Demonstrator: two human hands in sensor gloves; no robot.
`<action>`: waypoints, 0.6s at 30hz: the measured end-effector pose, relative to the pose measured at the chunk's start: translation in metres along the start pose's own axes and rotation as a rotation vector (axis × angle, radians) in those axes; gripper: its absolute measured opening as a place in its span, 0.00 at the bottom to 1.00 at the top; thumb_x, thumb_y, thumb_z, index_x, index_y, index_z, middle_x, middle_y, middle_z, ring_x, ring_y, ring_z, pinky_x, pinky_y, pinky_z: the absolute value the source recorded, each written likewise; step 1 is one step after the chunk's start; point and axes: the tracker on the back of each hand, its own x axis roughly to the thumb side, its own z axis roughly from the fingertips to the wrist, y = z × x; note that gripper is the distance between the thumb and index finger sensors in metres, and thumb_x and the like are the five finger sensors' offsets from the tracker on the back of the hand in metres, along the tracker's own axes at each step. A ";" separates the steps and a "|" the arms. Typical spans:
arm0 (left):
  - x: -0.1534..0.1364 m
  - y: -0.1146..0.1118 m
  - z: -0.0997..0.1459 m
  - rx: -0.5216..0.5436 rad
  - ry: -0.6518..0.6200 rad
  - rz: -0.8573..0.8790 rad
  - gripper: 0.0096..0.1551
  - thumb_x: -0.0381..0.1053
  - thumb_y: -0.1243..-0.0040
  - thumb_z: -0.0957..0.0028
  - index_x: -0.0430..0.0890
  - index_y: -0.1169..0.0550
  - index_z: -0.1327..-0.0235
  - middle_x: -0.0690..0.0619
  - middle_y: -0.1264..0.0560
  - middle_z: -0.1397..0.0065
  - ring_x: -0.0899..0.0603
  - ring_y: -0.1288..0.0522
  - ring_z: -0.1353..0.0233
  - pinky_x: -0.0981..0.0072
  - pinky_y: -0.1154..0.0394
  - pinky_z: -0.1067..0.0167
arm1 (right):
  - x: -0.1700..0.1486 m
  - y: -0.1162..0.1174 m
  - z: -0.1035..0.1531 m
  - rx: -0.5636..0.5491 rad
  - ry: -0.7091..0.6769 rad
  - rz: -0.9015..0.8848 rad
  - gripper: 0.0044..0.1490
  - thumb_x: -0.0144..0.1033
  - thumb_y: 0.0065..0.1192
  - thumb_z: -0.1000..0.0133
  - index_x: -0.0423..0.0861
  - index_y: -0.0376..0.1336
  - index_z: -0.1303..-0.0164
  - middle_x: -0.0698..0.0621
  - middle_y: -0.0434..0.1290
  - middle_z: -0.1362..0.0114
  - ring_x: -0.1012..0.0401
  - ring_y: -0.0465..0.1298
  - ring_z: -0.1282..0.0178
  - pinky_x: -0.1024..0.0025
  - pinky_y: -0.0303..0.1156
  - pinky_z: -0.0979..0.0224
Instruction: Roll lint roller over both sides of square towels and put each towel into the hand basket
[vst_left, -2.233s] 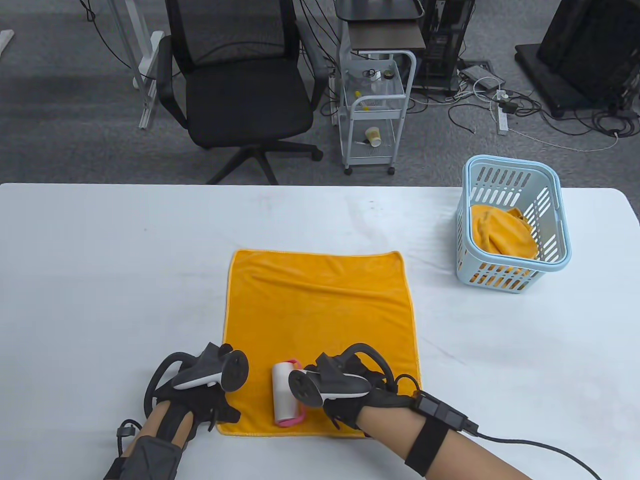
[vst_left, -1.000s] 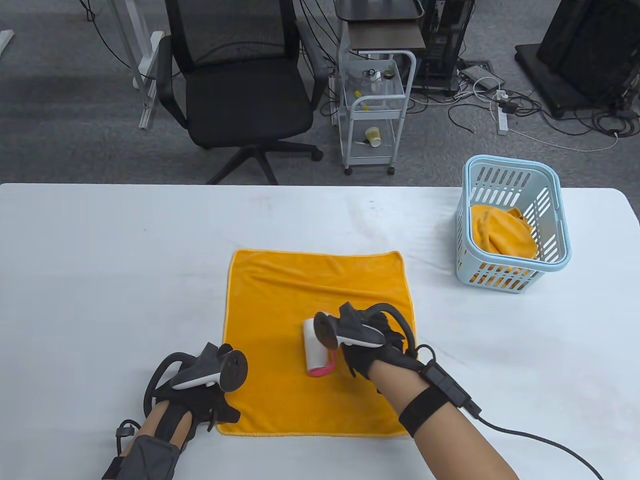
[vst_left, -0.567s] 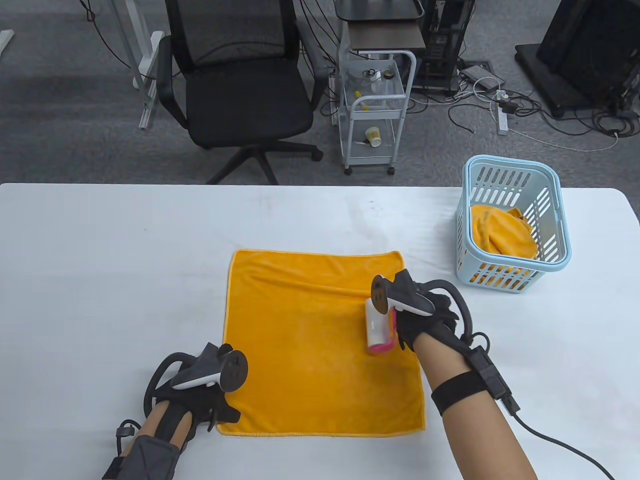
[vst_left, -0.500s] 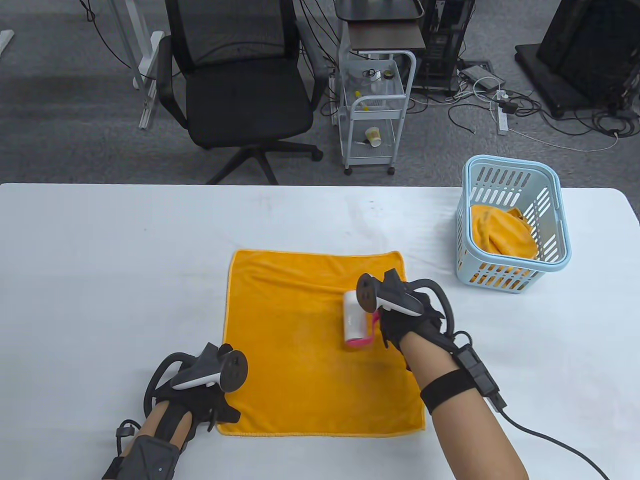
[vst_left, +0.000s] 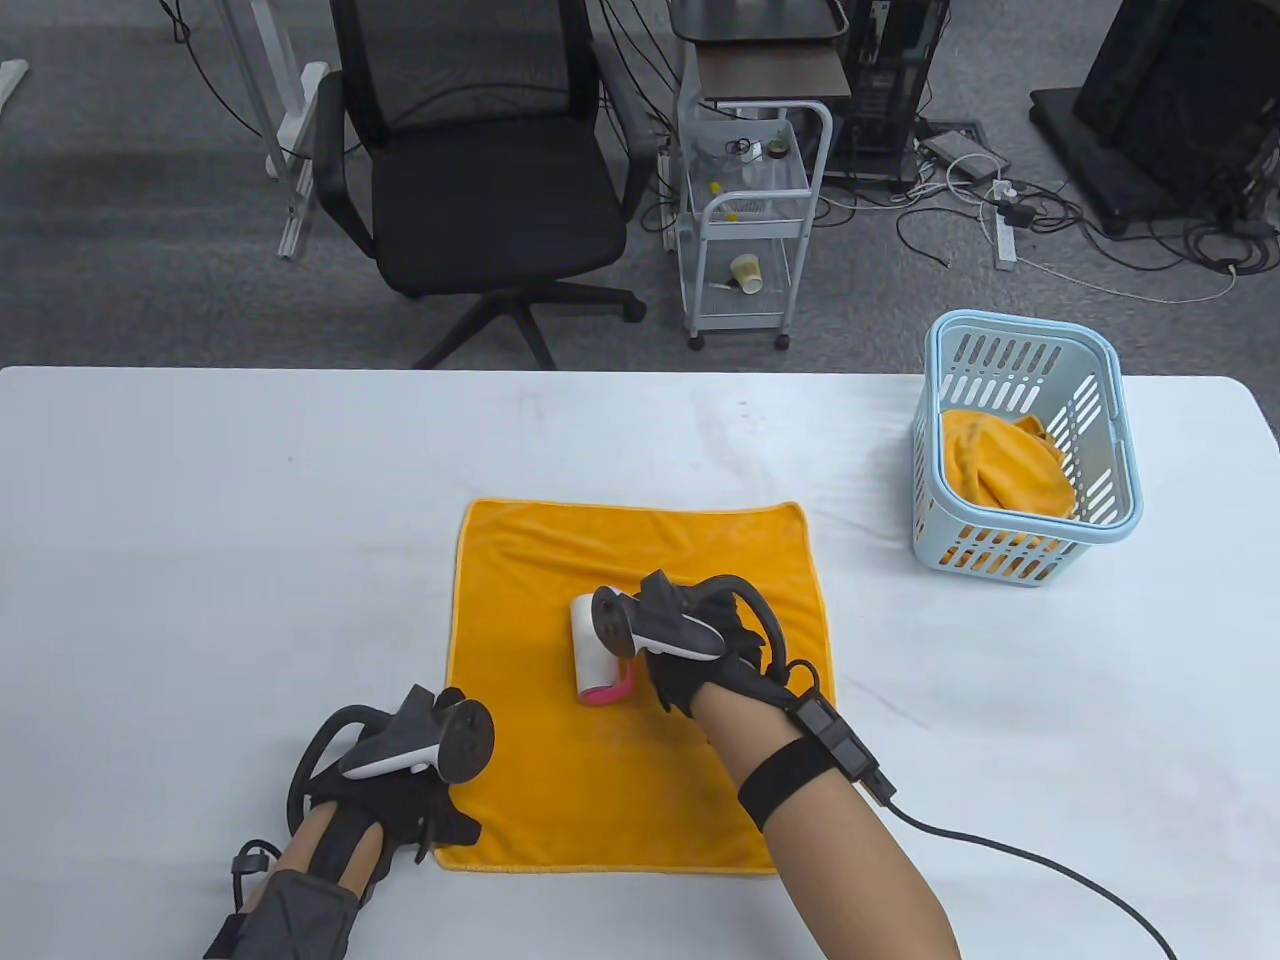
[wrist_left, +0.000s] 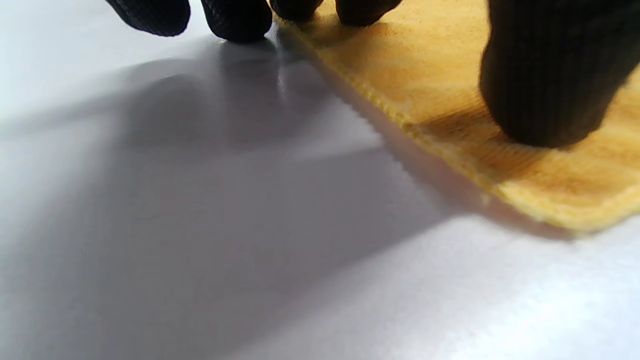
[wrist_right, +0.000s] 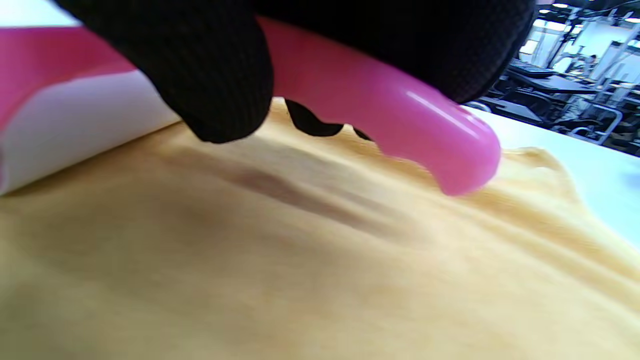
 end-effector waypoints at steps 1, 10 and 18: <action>0.000 0.000 0.000 0.000 0.000 0.000 0.62 0.73 0.29 0.64 0.53 0.45 0.21 0.42 0.55 0.12 0.27 0.46 0.15 0.25 0.44 0.27 | -0.012 0.000 0.001 0.009 0.032 0.031 0.37 0.38 0.75 0.45 0.51 0.62 0.24 0.44 0.73 0.27 0.41 0.75 0.28 0.38 0.71 0.32; 0.000 0.000 0.000 0.006 0.000 -0.005 0.62 0.73 0.29 0.64 0.52 0.45 0.21 0.42 0.54 0.12 0.27 0.46 0.15 0.25 0.44 0.27 | -0.108 0.018 0.014 0.158 0.297 0.060 0.35 0.36 0.78 0.46 0.52 0.66 0.27 0.45 0.72 0.26 0.41 0.73 0.26 0.37 0.69 0.31; 0.000 0.000 0.000 0.010 -0.001 -0.001 0.61 0.72 0.29 0.64 0.52 0.44 0.21 0.42 0.54 0.12 0.27 0.46 0.16 0.25 0.44 0.27 | -0.068 -0.002 -0.010 0.031 0.206 -0.162 0.37 0.37 0.75 0.45 0.52 0.63 0.24 0.44 0.71 0.26 0.41 0.73 0.27 0.37 0.69 0.31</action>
